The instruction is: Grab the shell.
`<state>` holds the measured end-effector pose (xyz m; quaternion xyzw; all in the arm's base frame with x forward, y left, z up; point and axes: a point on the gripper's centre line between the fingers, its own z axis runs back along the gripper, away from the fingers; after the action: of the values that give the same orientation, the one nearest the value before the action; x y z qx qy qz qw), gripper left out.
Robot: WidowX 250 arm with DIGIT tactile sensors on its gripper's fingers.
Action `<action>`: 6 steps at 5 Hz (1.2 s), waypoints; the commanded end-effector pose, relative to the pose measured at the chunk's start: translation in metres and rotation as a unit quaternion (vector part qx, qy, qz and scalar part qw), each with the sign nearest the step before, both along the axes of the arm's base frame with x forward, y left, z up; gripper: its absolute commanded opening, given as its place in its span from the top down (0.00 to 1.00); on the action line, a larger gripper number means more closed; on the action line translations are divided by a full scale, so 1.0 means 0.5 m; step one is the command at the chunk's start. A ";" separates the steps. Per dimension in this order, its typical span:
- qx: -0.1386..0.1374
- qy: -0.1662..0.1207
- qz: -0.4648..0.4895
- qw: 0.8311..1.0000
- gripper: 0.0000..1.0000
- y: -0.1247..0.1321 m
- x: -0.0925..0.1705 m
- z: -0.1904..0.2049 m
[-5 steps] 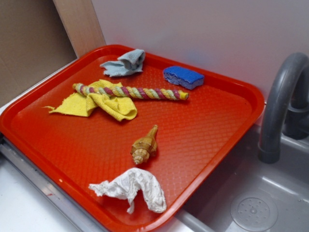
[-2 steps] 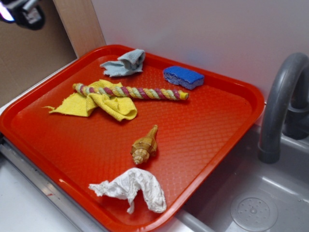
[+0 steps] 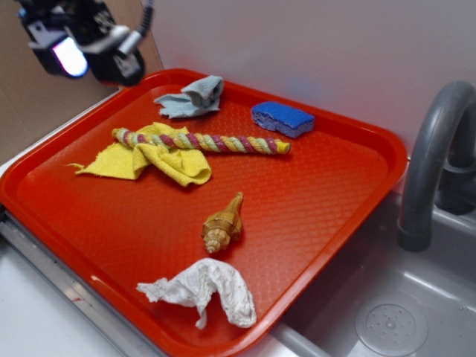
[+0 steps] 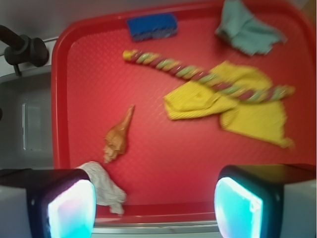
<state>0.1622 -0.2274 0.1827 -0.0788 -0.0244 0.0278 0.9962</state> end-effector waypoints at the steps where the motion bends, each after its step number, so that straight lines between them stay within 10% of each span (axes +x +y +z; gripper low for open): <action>1: -0.027 0.012 0.043 0.999 0.00 -0.086 0.018 -0.055; 6: -0.016 0.074 0.050 0.996 0.00 -0.147 0.055 -0.258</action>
<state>0.1832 -0.2905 0.0335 -0.0612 0.0644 0.0903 0.9919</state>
